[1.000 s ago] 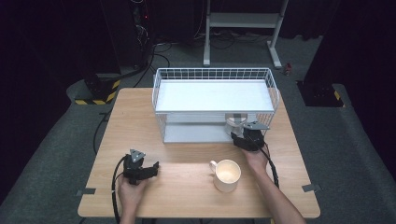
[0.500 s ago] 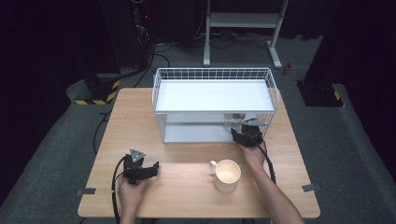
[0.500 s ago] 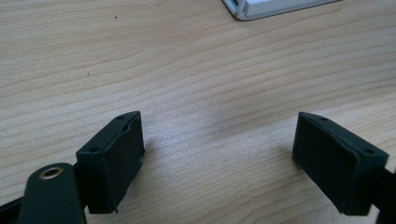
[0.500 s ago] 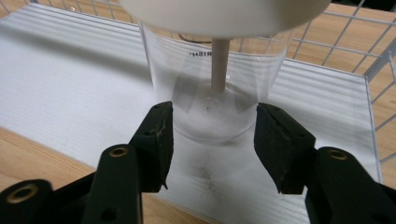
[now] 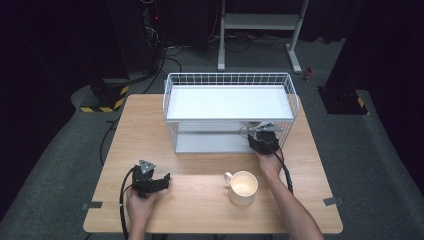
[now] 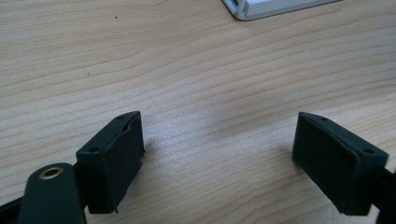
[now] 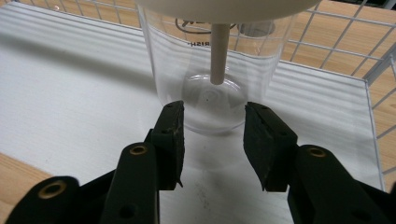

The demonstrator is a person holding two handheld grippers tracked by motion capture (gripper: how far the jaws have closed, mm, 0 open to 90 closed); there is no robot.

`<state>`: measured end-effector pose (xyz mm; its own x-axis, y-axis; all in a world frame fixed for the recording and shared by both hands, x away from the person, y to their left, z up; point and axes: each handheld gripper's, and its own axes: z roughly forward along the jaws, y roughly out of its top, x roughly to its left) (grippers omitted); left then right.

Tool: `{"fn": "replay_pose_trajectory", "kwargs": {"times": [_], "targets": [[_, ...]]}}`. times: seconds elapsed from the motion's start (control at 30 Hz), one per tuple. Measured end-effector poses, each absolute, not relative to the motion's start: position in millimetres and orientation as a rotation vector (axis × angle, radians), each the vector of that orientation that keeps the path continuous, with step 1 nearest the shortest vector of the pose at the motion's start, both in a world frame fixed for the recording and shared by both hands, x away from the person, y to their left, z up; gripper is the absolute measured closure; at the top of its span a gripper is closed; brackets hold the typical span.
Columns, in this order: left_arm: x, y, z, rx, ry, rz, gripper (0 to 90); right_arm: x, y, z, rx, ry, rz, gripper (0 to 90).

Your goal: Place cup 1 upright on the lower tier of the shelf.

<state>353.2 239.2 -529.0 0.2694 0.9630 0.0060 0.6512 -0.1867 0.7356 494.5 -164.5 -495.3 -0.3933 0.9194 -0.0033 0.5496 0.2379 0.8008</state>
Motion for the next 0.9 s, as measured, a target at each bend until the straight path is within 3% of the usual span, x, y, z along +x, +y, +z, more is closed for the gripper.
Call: {"fn": "replay_pose_trajectory", "kwargs": {"times": [0.27, 0.57, 0.9], "targets": [[353.2, 239.2, -529.0, 1.921, 1.454, 0.645, 16.9, 496.0, -164.8, -498.2, 1.335, 2.045, 1.011, 60.3], [353.2, 239.1, -529.0, 1.921, 1.453, 0.645, 16.9, 488.4, -169.0, -488.8, 1.316, 2.047, 1.046, 50.9], [353.2, 239.1, -529.0, 1.921, 1.453, 0.645, 16.9, 473.8, -180.3, -485.2, 1.296, 2.057, 1.079, 46.8]]}}
